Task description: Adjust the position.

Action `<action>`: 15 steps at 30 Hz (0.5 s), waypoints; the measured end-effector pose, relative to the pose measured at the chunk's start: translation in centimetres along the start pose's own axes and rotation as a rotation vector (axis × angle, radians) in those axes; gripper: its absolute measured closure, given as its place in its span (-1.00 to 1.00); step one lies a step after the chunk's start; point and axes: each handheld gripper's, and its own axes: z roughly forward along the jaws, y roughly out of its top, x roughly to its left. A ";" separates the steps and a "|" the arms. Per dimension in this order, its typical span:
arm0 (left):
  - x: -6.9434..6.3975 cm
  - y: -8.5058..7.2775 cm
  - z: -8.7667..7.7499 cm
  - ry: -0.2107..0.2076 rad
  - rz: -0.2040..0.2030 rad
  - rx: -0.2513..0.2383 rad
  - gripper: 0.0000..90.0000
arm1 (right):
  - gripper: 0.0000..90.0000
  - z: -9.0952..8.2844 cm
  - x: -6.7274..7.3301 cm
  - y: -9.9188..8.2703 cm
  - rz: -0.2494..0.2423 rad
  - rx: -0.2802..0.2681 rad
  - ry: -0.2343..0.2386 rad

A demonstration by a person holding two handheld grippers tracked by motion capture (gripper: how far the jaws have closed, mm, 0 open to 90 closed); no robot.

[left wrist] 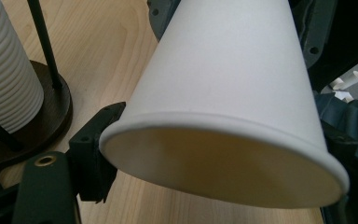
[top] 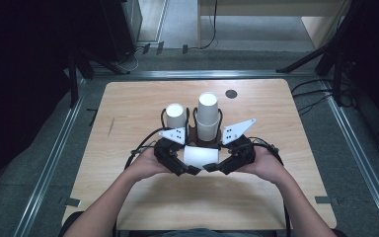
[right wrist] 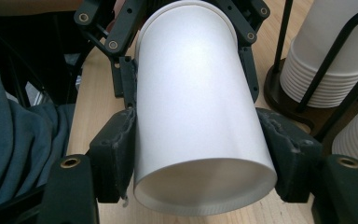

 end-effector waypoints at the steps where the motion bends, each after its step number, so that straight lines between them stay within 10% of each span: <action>1: -0.1 0.1 0.0 0.008 0.013 0.002 -0.51 | -0.25 0.0 0.0 0.0 0.001 -0.001 0.003; 15: 0.3 0.6 -2.0 0.011 -0.010 0.065 -0.37 | -0.44 0.3 -0.2 -0.2 0.052 0.041 -0.020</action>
